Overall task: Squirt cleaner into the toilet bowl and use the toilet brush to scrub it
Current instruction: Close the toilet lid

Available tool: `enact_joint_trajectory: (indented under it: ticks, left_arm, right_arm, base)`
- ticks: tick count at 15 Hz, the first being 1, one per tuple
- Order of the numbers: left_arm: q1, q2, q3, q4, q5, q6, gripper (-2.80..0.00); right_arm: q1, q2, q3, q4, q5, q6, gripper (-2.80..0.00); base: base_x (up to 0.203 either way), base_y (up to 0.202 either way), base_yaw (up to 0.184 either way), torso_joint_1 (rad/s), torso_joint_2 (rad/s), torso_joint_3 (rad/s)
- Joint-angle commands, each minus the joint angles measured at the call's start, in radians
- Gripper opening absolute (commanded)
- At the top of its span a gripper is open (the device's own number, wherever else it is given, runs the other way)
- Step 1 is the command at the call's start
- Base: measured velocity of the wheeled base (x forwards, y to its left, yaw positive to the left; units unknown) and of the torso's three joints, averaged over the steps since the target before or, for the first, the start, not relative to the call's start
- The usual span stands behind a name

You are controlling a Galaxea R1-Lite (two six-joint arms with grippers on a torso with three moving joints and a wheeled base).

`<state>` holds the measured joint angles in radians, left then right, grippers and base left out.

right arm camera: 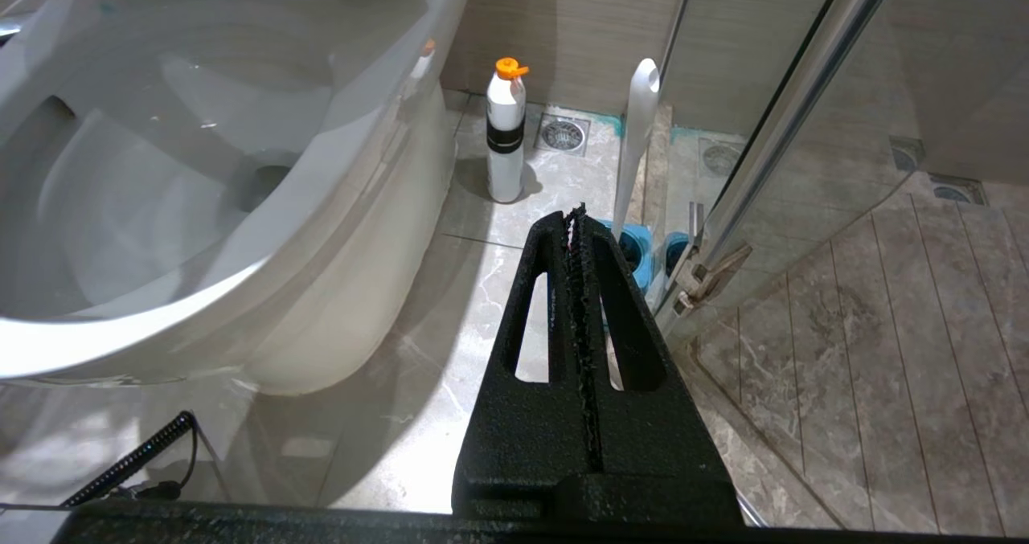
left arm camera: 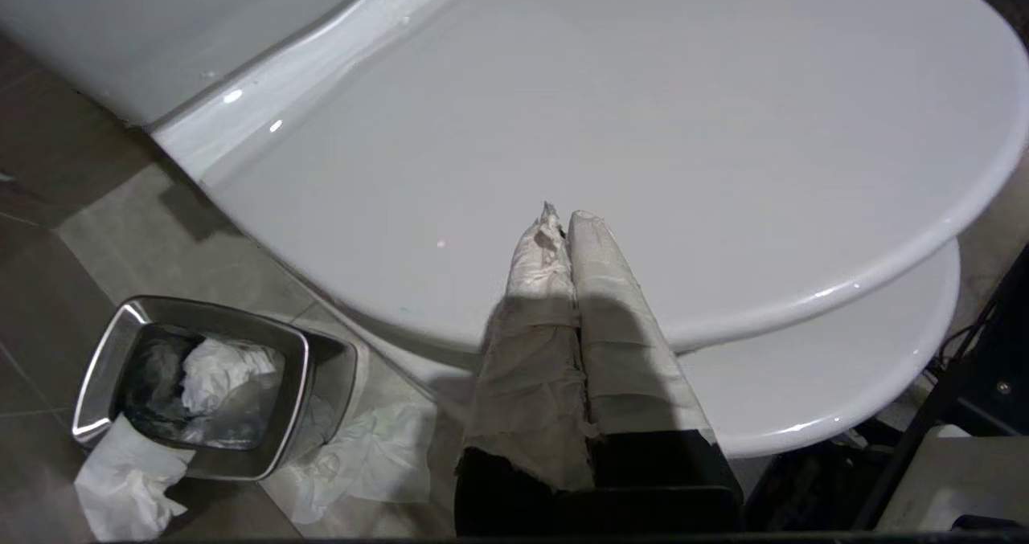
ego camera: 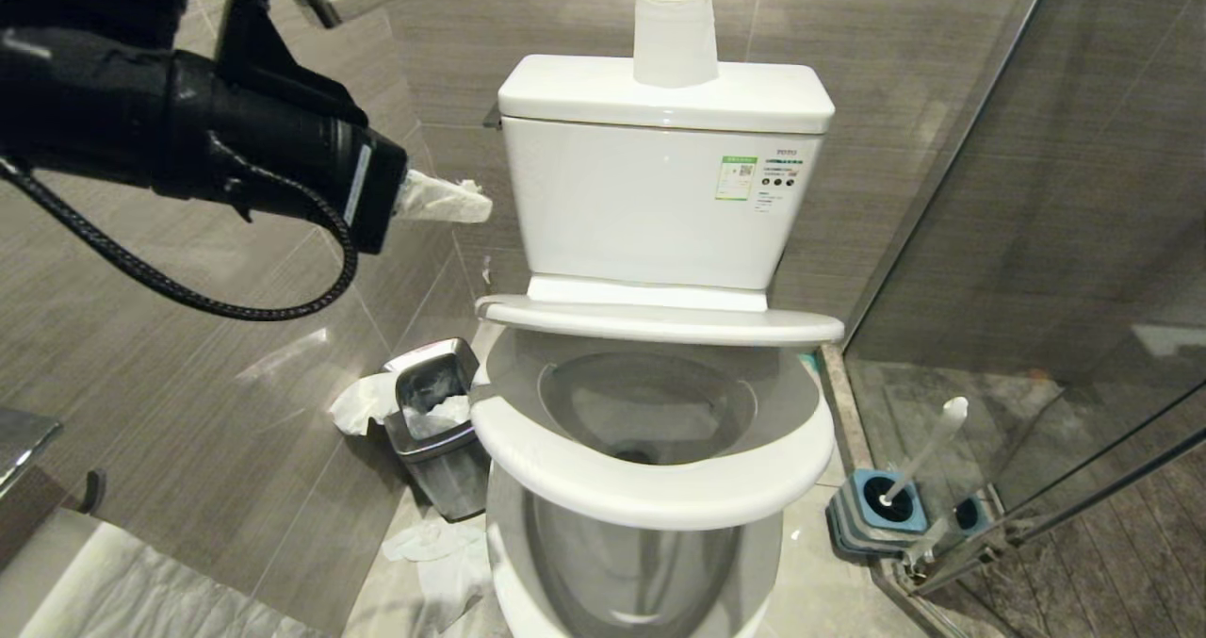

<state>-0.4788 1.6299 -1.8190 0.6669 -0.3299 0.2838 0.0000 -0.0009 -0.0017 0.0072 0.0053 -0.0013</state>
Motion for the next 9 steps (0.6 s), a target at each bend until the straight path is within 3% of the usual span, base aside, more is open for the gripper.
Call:
enact_joint_trajectory:
  ticks: [1, 5, 9]
  left_arm:
    - [-0.022, 0.070, 0.001, 0.000, -0.001, 0.002, -2.80]
    - [-0.051, 0.114, 0.006, -0.036, 0.000, 0.005, -2.80]
    - [-0.060, 0.118, 0.112, -0.012, 0.006, 0.008, -2.80]
  right_arm:
    - [0.000, 0.001, 0.000, 0.000, 0.001, 0.000, -2.80]
    - [0.000, 0.001, 0.000, -0.001, -0.001, 0.000, -2.80]
    - [0.000, 0.001, 0.000, 0.000, 0.000, 0.000, -2.80]
  base:
    - [0.000, 0.000, 0.000, 0.000, 0.00, 0.000]
    - [0.000, 0.000, 0.000, 0.000, 0.00, 0.000]
    - [0.000, 0.000, 0.000, 0.000, 0.00, 0.000]
